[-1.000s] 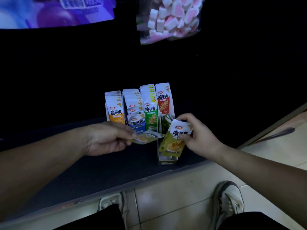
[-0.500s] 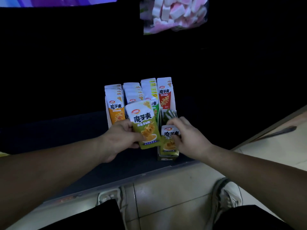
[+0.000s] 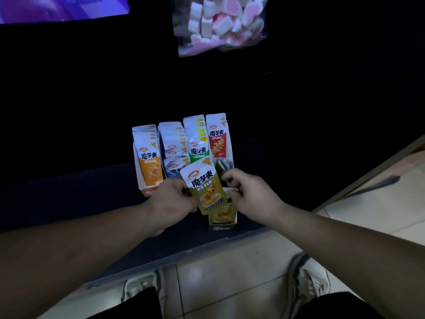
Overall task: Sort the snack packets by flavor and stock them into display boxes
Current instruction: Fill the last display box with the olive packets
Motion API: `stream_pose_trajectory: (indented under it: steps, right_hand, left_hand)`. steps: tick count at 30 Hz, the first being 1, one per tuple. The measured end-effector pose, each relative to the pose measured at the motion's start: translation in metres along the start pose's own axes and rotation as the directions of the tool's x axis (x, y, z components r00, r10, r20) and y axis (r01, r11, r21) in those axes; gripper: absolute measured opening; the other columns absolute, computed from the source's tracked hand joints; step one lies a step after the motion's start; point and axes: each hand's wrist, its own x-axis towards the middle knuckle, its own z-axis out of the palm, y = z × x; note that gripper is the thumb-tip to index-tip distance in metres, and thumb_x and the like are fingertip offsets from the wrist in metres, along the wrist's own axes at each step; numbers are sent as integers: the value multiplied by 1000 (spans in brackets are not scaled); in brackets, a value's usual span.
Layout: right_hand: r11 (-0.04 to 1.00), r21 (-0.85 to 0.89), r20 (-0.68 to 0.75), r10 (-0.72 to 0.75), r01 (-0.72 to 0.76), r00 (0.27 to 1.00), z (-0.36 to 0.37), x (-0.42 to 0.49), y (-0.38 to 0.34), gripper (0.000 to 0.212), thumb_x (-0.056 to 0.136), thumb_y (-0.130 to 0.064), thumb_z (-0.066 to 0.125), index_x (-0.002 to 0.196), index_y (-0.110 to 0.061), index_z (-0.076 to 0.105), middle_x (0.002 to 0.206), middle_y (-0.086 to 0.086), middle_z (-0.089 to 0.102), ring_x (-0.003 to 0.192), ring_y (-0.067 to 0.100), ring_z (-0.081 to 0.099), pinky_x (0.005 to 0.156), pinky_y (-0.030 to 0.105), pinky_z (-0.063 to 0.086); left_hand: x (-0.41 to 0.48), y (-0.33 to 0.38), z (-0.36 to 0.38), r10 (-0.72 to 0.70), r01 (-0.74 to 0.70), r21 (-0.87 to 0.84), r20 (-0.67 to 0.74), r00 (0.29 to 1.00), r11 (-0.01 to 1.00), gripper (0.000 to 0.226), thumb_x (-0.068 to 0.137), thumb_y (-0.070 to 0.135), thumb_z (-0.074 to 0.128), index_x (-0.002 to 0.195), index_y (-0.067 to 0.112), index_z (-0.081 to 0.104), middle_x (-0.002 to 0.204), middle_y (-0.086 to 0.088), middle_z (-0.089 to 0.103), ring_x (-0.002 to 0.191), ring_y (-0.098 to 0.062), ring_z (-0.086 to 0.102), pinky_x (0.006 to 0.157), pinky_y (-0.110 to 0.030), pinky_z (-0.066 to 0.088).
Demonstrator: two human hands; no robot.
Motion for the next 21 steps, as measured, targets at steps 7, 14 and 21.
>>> stream_pose_trajectory:
  steps: [7, 14, 21]
  right_hand:
    - [944, 244, -42, 236, -220, 971, -7, -3, 3, 18, 85, -9, 81, 84, -24, 70, 74, 0, 72, 69, 10, 68, 69, 34, 60]
    - [827, 468, 62, 321, -312, 945, -21, -6, -2, 23, 88, 9, 68, 97, -12, 73, 82, 8, 74, 80, 18, 72, 73, 35, 64]
    - [946, 270, 95, 157, -177, 983, -27, -4, 1, 21, 87, -6, 79, 103, -17, 74, 90, 14, 75, 87, 21, 74, 85, 41, 62]
  left_hand:
    - [1, -20, 24, 37, -37, 110, 6, 999, 993, 34, 81, 6, 83, 103, 32, 80, 102, 12, 80, 97, -9, 74, 93, -35, 60]
    - [14, -5, 40, 18, -18, 44, 14, 1000, 999, 23, 87, 3, 80, 103, 18, 79, 93, -6, 79, 72, -9, 69, 63, -20, 56]
    - [15, -14, 40, 156, -130, 380, -36, 987, 916, 15, 93, 12, 72, 101, 22, 77, 86, 8, 73, 81, -7, 67, 72, -20, 55]
